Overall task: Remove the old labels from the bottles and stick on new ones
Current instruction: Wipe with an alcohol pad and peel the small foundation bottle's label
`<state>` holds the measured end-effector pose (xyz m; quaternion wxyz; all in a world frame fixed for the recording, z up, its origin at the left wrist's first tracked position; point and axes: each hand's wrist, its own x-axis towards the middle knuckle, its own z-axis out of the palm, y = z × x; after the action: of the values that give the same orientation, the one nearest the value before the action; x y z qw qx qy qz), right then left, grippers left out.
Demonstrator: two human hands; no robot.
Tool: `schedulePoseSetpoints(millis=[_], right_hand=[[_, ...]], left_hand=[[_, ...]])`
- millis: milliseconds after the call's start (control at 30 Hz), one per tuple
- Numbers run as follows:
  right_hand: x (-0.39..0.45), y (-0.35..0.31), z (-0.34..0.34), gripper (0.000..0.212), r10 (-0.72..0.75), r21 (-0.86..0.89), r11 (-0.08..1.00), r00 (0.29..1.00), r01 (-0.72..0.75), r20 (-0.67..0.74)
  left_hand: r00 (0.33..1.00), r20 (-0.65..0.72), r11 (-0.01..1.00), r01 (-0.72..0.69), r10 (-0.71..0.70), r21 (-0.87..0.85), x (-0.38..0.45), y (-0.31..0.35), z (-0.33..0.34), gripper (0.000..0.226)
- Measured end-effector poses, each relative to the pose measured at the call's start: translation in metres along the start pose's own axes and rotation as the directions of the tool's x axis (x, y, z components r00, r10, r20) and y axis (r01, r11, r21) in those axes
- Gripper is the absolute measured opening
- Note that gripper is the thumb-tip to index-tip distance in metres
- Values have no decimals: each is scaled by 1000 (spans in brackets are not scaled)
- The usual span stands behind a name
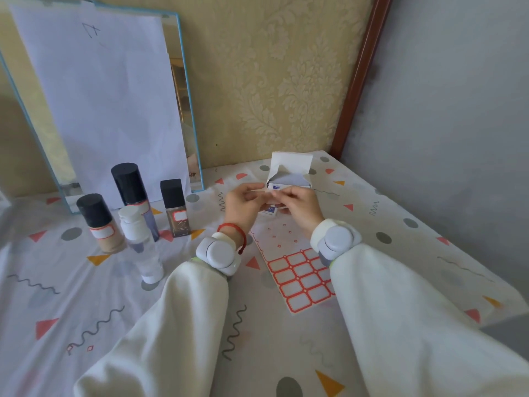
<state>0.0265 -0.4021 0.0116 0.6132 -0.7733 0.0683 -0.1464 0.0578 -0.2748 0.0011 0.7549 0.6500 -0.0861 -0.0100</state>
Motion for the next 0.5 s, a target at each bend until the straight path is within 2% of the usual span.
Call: schedulePoseSetpoints(millis=[167, 500], right_hand=[[-11, -16, -8, 20, -17, 65, 998, 1000, 18, -24], [-48, -46, 7, 18, -45, 89, 995, 998, 40, 50]], left_hand=[[999, 35, 1000, -21, 21, 2, -9, 18, -1, 15], [996, -4, 991, -90, 91, 100, -44, 52, -28, 16]])
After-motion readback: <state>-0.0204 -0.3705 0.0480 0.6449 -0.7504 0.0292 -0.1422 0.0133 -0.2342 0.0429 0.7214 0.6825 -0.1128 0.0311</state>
